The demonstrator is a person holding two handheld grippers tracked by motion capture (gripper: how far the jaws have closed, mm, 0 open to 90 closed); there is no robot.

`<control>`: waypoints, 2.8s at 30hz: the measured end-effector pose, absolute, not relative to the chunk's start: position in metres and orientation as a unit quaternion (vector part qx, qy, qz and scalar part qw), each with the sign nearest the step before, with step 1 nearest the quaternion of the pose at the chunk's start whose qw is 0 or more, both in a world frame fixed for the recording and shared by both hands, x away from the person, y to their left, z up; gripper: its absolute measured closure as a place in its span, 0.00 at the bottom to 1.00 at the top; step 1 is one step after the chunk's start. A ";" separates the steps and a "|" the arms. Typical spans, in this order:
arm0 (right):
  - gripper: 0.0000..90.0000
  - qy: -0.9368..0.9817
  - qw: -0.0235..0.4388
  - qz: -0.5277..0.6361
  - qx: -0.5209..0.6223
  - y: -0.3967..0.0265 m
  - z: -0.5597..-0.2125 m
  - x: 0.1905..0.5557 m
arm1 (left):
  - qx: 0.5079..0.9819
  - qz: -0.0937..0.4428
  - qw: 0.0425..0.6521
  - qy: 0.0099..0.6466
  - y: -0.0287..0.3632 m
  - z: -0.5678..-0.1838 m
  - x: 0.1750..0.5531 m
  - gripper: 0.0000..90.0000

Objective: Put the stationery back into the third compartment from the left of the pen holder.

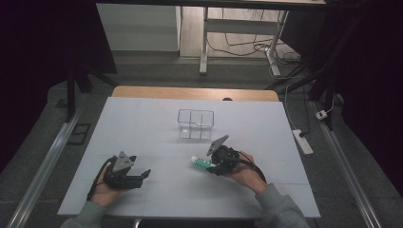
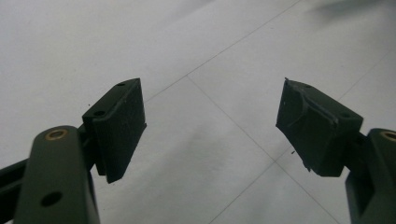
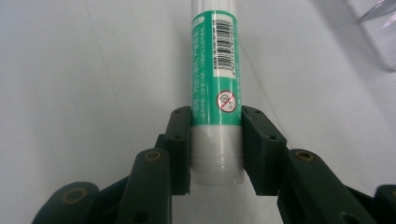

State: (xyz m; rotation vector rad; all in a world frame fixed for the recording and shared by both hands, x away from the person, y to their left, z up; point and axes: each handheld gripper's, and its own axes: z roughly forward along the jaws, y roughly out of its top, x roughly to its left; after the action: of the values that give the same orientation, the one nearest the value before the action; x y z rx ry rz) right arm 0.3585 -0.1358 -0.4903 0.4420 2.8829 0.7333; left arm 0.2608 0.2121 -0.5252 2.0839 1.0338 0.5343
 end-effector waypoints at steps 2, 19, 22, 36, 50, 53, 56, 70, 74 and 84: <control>0.72 0.953 0.065 0.253 0.151 -0.139 -0.486 0.359 | 0.812 0.208 0.370 0.400 0.211 -0.524 0.261 0.26; 0.72 0.944 0.057 0.286 0.156 -0.148 -0.469 0.361 | 0.830 0.225 0.369 0.352 0.188 -0.504 0.264 0.27; 0.72 0.944 0.054 0.287 0.154 -0.147 -0.471 0.361 | 0.832 0.228 0.372 0.343 0.184 -0.499 0.265 0.27; 0.72 0.946 0.041 0.287 0.146 -0.141 -0.476 0.359 | 0.861 0.211 0.355 0.296 0.159 -0.491 0.274 0.29; 0.72 0.948 0.026 0.290 0.126 -0.126 -0.477 0.354 | 0.888 0.211 0.336 0.232 0.129 -0.486 0.283 0.27; 0.72 0.949 0.025 0.289 0.123 -0.124 -0.478 0.354 | 0.893 0.208 0.333 0.221 0.122 -0.486 0.285 0.27; 0.72 0.950 0.023 0.288 0.120 -0.122 -0.480 0.354 | 0.899 0.207 0.325 0.210 0.115 -0.486 0.286 0.26; 0.72 0.952 0.006 0.287 0.103 -0.116 -0.481 0.349 | 0.917 0.218 0.302 0.146 0.087 -0.488 0.287 0.28; 0.72 0.954 0.000 0.286 0.091 -0.114 -0.482 0.348 | 0.921 0.225 0.290 0.129 0.083 -0.491 0.288 0.29; 0.72 0.949 -0.028 0.302 0.087 -0.113 -0.477 0.345 | 0.935 0.230 0.253 0.097 0.077 -0.498 0.291 0.55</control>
State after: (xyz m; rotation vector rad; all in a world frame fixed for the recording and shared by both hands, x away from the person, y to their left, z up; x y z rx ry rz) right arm 0.3454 -0.1133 -0.4774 0.2768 3.0342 0.9672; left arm 0.2905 0.0771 -0.4984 2.5413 0.2638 0.6254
